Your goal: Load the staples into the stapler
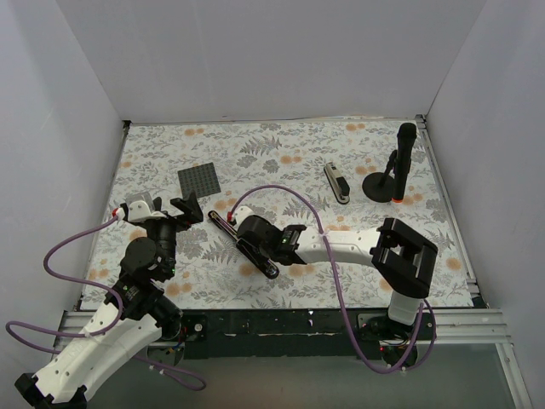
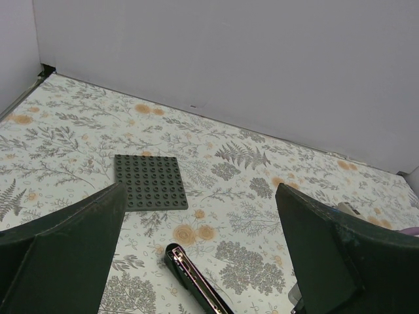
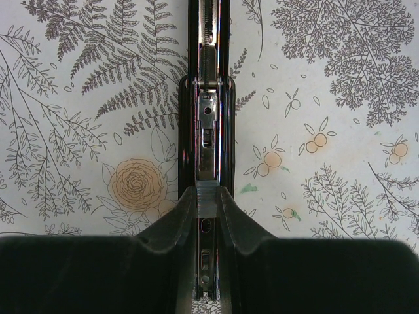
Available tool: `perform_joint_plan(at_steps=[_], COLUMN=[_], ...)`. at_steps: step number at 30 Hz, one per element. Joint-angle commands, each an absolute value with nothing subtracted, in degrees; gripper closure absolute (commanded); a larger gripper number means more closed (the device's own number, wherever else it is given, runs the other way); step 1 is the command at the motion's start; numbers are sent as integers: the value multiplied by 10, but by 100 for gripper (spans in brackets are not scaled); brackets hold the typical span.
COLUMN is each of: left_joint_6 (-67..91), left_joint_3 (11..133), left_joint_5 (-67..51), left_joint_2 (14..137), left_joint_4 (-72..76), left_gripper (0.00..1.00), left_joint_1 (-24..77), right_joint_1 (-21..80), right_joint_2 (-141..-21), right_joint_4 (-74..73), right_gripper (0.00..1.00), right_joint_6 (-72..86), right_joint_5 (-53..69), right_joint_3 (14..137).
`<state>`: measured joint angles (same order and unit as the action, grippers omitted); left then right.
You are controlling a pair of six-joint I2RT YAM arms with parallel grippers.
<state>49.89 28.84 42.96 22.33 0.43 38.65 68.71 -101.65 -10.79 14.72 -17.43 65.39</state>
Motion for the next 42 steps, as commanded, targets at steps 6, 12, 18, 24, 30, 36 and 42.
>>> perform_joint_plan(at_steps=[6, 12, 18, 24, 30, 36, 42], left_joint_6=[498, 497, 498, 498, 499, 499, 499], left_joint_3=[291, 291, 291, 291, 291, 291, 291], left_joint_5=[426, 425, 424, 424, 424, 425, 425], left_joint_2=[231, 233, 232, 231, 230, 229, 228], left_joint_4=[4, 4, 4, 4, 4, 4, 4], left_gripper=[2, 2, 2, 2, 2, 2, 2], left_joint_1=[381, 380, 379, 379, 379, 378, 378], right_joint_1=[688, 688, 687, 686, 685, 684, 684], right_joint_2=[-1031, -1040, -1039, -1034, -1028, -1026, -1024], right_joint_4=[-129, -138, -138, -138, -139, -141, -140], right_gripper=[95, 91, 86, 82, 78, 71, 69], right_joint_6=[140, 141, 146, 151, 153, 154, 155], right_joint_5=[-173, -175, -175, -172, -173, -171, -171], right_joint_3=[681, 688, 687, 686, 687, 687, 687])
